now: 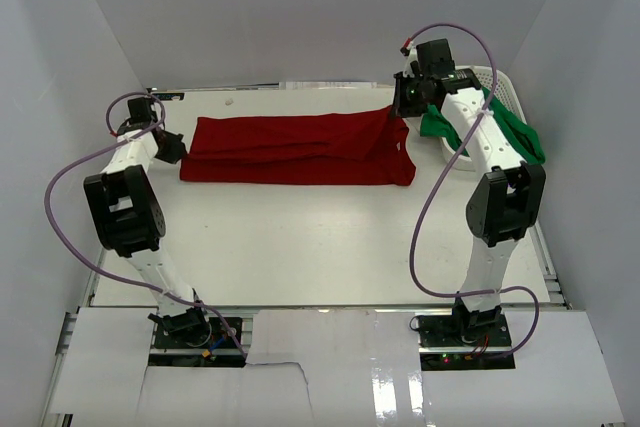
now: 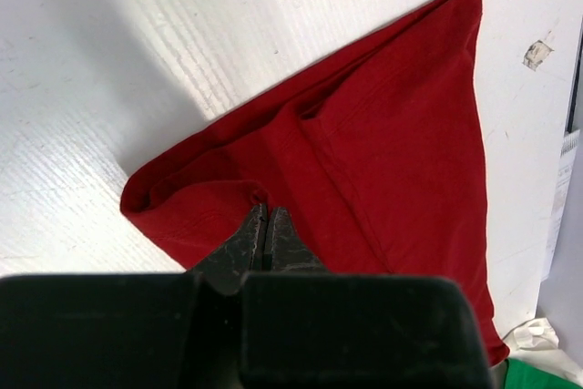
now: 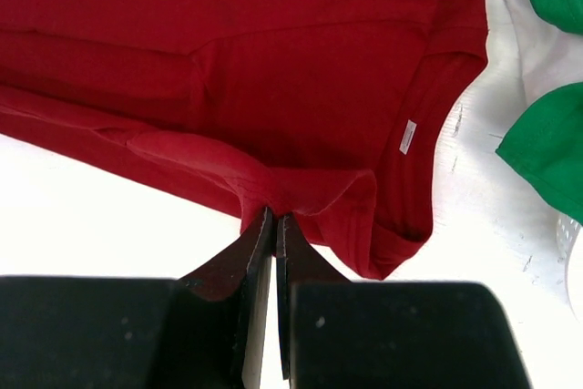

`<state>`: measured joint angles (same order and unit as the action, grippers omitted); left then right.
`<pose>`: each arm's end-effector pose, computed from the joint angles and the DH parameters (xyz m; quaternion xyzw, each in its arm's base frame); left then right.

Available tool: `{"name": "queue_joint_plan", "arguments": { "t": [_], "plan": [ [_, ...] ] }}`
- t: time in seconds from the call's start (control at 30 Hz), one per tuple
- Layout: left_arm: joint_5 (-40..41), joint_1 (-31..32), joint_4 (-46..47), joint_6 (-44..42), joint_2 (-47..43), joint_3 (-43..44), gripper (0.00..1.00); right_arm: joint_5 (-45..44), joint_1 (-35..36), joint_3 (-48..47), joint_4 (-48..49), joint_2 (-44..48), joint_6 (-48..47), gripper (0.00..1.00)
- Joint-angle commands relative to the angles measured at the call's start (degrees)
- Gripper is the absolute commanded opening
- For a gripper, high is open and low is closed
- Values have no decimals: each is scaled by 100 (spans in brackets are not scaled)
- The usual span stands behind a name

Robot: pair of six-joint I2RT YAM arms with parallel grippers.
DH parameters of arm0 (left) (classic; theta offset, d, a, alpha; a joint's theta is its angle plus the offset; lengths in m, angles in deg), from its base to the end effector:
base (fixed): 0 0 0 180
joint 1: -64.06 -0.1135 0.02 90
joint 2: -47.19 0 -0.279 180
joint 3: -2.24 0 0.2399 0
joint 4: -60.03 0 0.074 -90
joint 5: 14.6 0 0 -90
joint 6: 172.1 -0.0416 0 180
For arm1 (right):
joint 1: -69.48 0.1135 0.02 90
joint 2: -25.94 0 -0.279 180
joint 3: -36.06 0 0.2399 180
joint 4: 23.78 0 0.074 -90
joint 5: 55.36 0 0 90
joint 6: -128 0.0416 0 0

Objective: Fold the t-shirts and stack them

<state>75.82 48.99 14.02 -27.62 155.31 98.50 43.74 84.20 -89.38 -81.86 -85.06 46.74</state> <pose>0.3891 0.1051 0.2315 -0.5489 0.7887 -0.0900 0.2617 0.4196 0.1170 0.3544 -0.0790 0.9135 0.1512 0.3694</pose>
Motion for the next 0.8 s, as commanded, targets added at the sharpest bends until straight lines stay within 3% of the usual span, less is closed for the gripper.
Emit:
{"name": "queue_joint_plan", "arguments": {
  "t": [0.0, 0.43, 0.77],
  "plan": [
    [63, 22, -29, 54, -10, 329, 0, 109, -57, -330, 35, -97, -47, 8],
    [37, 66, -90, 72, 473, 883, 0, 241, -189, -884, 70, -703, -38, 8],
    [133, 180, -99, 81, 974, 1165, 0, 452, -294, -506, 887, -1108, 41, 8]
  ]
}}
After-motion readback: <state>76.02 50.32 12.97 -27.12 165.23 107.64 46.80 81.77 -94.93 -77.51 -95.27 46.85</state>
